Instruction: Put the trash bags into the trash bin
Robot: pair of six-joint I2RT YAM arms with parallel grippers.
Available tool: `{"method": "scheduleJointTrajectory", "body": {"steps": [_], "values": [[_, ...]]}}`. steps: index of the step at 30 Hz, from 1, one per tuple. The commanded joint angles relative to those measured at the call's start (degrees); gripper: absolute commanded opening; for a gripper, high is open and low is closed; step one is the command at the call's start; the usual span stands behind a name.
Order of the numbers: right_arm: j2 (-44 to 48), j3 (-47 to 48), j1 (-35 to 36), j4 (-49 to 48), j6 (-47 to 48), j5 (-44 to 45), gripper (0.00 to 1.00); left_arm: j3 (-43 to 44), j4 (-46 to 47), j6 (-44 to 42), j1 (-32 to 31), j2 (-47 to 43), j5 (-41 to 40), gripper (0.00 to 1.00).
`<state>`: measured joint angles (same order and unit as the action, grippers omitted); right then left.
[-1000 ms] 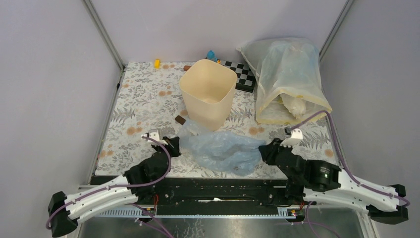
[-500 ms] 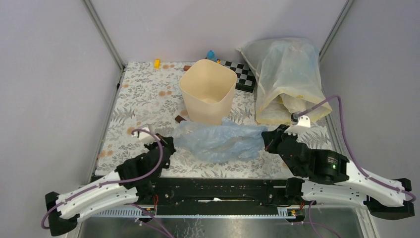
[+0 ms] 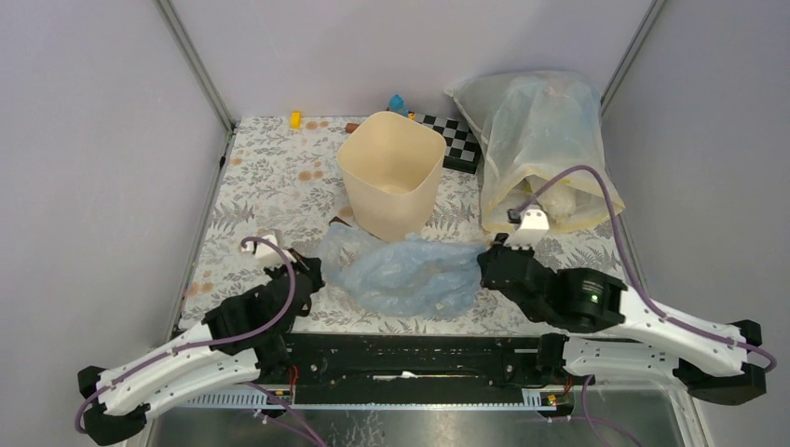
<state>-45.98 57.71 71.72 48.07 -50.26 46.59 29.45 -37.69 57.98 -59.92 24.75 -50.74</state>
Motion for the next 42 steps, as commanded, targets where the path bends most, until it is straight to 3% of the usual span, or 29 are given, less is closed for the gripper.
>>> {"method": "scheduleJointTrajectory", "body": {"steps": [1, 5, 8, 10, 16, 23, 26, 29, 31, 34, 37, 42], "values": [[-5.2, 2.3, -4.9, -4.2, 6.2, -9.3, 0.00, 4.1, 4.0, -9.0, 0.3, 5.9, 4.7, 0.00], [-9.6, 0.0, -20.4, -12.6, 11.7, -33.2, 0.00, 4.8, 6.3, -11.0, 2.0, 11.3, 8.8, 0.00], [-9.9, -2.7, -27.8, -18.6, 11.7, -43.6, 0.01, 5.0, 8.7, -12.3, 4.4, 12.9, 14.2, 0.00], [-9.9, -3.4, -32.0, -20.6, 11.4, -47.0, 0.06, 5.3, 9.2, -12.6, 6.8, 13.4, 18.0, 0.00], [-17.0, -2.2, -43.5, -22.0, 13.7, -56.2, 0.07, 4.7, 11.5, -13.5, 13.6, 10.5, 29.6, 0.00], [-24.9, -0.2, -44.5, -24.9, 17.2, -52.2, 0.13, 3.6, 16.4, -10.6, 15.8, 11.1, 35.5, 0.00], [-25.1, 0.9, -44.5, -26.1, 17.1, -52.9, 0.23, 3.4, 19.0, -9.1, 15.8, 12.1, 36.6, 0.00], [-24.1, 0.4, -44.5, -28.1, 17.5, -56.8, 0.39, 3.8, 18.9, -8.4, 15.9, 12.7, 36.0, 0.00], [-23.4, 0.0, -44.5, -28.4, 18.2, -60.2, 0.51, 4.1, 17.9, -8.1, 16.1, 12.4, 35.1, 0.00], [-21.5, -0.1, -44.5, -25.9, 19.7, -61.7, 0.80, 4.1, 16.8, -8.5, 17.0, 11.7, 34.1, 0.00], [-17.9, -1.8, -44.5, -23.4, 20.2, -59.0, 0.96, 4.6, 14.0, -9.6, 20.7, 13.8, 32.3, 0.00], [-12.5, -6.9, -44.5, -22.5, 20.3, -56.9, 1.00, 1.5, 17.2, -12.8, 33.0, 18.6, 41.4, 0.00]]}}
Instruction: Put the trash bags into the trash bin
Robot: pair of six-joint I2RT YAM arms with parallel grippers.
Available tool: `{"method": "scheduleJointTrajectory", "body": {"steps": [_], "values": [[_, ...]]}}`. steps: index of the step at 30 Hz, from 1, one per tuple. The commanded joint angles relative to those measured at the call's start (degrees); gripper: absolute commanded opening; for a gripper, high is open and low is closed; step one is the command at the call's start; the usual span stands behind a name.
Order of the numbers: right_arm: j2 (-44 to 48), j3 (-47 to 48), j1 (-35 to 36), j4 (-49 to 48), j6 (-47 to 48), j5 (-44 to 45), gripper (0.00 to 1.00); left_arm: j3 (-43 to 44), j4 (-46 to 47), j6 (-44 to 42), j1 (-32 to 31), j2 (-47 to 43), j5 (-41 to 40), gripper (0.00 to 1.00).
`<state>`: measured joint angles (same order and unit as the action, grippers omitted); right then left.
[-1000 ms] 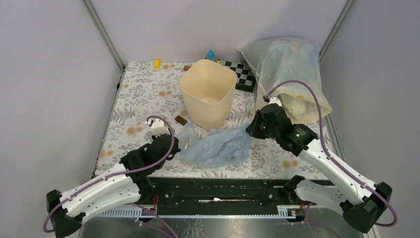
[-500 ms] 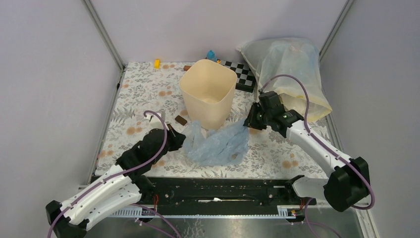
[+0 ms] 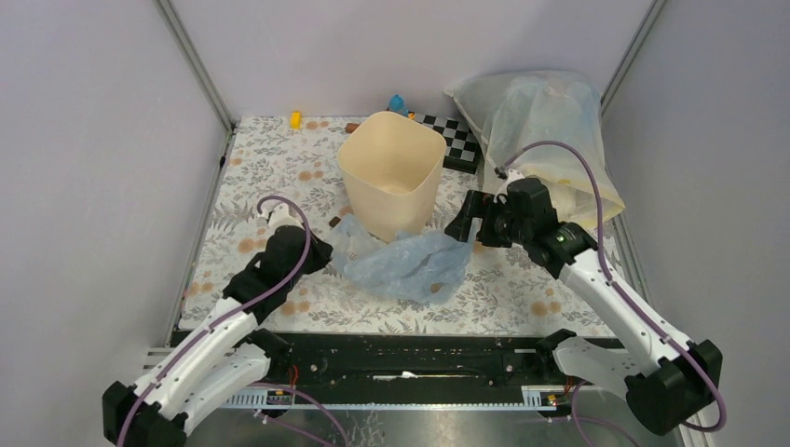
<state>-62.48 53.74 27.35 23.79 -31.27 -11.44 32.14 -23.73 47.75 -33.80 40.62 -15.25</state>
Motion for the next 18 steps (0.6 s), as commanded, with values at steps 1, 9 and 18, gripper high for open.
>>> {"method": "scheduleJointTrajectory", "body": {"steps": [1, 9, 18], "values": [[5.0, -3.6, -0.1, 1.8, 1.3, 1.2, 1.00, -2.5, 4.8, -2.8, 9.2, 3.5, 8.2, 0.00], [12.6, -6.6, -0.1, 5.4, 1.4, 0.2, 1.00, -11.1, 18.0, 3.3, 18.9, 12.7, 23.9, 0.00], [18.4, -22.3, -0.1, -6.8, -4.2, -6.8, 0.97, -13.0, 18.6, 4.3, 19.5, 10.8, 22.3, 0.00]]}}
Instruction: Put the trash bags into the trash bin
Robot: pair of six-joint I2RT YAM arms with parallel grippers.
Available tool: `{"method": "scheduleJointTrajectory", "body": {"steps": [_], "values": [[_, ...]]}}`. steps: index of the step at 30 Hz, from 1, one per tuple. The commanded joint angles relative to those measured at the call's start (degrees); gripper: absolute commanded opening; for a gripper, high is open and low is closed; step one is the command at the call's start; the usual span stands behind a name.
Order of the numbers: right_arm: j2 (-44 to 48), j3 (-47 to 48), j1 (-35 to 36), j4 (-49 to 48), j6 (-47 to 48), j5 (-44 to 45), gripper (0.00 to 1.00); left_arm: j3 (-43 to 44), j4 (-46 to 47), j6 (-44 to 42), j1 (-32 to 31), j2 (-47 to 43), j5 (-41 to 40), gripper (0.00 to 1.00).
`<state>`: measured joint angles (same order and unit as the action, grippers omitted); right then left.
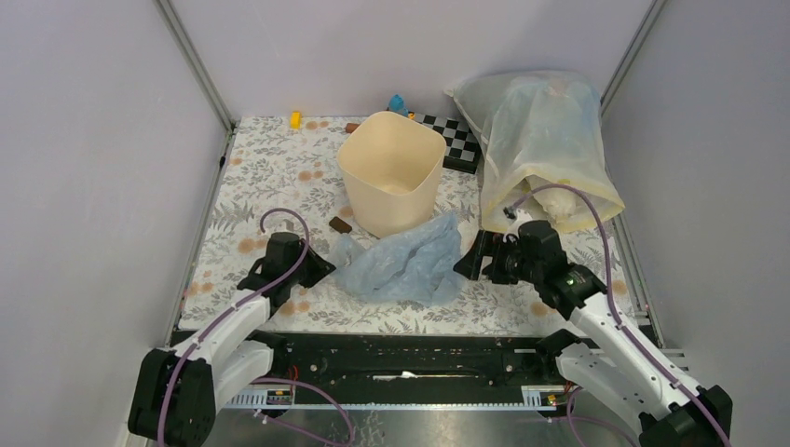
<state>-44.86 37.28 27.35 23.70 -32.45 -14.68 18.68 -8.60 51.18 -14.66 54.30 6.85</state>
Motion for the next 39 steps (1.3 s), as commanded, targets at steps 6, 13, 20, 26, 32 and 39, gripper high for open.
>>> {"method": "scheduleJointTrajectory", "body": {"steps": [6, 13, 20, 26, 32, 39], "values": [[-3.4, -12.3, 0.0, -14.6, -5.9, -3.6, 0.88, 1.6, -0.3, 0.2, 0.3, -5.9, -1.9, 0.00], [-11.5, -14.9, 0.2, -28.0, -8.8, -7.0, 0.81, 1.3, 0.3, 0.6, 0.3, -5.6, -1.8, 0.00], [-16.1, -12.5, 4.6, -32.0, -11.0, -6.4, 0.65, 1.4, 0.5, 0.8, 0.4, -5.1, -0.9, 0.00], [-10.4, -9.1, 5.3, -28.7, -14.4, -7.9, 0.00, 2.8, -2.6, -0.4, 0.3, -6.7, -1.3, 0.00], [1.1, -0.4, 5.3, -18.2, -19.1, -5.1, 0.00, 4.6, -6.3, -0.8, 0.4, -7.9, -2.6, 0.00], [2.1, 16.2, 5.3, -7.7, -18.4, 3.0, 0.00, 6.9, -7.3, -2.2, 0.3, -7.4, 1.6, 0.00]]}}
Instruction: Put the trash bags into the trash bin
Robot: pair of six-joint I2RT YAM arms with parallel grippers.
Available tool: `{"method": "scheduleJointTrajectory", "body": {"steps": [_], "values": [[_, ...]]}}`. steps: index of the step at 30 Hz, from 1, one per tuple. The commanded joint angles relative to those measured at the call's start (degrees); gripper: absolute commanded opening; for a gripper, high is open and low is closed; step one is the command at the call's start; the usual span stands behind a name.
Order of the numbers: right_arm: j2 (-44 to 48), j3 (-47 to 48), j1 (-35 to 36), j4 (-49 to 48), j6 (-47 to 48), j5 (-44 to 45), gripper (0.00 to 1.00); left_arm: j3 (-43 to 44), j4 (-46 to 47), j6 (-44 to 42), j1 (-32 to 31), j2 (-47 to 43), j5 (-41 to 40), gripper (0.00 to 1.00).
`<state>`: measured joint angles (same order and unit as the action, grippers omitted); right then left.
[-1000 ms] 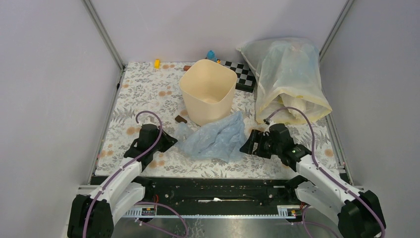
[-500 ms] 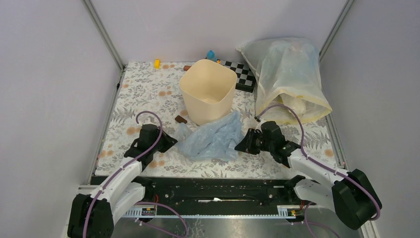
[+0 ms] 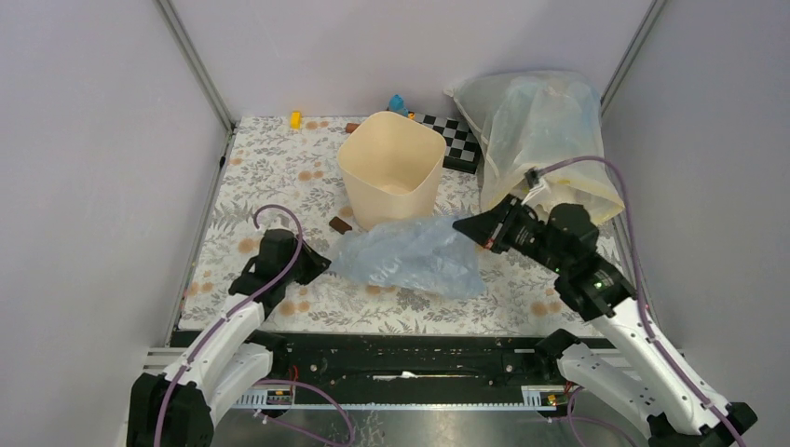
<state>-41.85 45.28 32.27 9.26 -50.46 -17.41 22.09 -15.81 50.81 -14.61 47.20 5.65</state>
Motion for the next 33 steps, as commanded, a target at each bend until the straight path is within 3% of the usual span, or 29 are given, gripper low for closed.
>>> {"method": "scheduleJointTrajectory", "body": {"steps": [1, 4, 9, 15, 21, 26, 30, 33], "values": [[-1.5, 9.8, 0.4, 7.3, -0.3, 7.2, 0.00, 4.2, -0.3, -3.2, 0.3, 0.0, 4.9, 0.01], [-2.2, 12.6, 0.4, 8.8, -1.2, 13.6, 0.00, 7.5, -3.7, -6.0, 0.2, 1.1, 10.4, 0.08], [-0.7, 11.8, 0.3, 8.7, -3.1, 23.2, 0.00, 8.8, -4.8, -7.2, -0.3, -2.4, 20.3, 0.32], [-2.2, 10.3, 0.4, 8.5, -1.4, 18.7, 0.00, 9.8, -6.5, -6.7, -0.3, -11.8, 18.9, 0.44], [-3.2, 7.4, 0.4, 8.3, 0.4, 10.5, 0.00, 10.4, -0.7, -6.8, -1.4, -15.0, 26.9, 0.70], [-4.5, 6.3, 0.4, 8.2, 1.0, 6.5, 0.00, 10.6, 4.2, -10.7, -9.5, -18.0, 20.6, 0.88], [-7.7, 6.2, 0.4, 7.9, 1.8, 2.2, 0.00, 10.6, 11.0, -10.4, -16.9, -14.8, 17.7, 0.89], [-10.6, 5.9, 1.0, 7.2, 1.9, -1.0, 0.00, 12.9, 12.3, -14.2, -25.8, -11.3, 10.7, 0.89]]}}
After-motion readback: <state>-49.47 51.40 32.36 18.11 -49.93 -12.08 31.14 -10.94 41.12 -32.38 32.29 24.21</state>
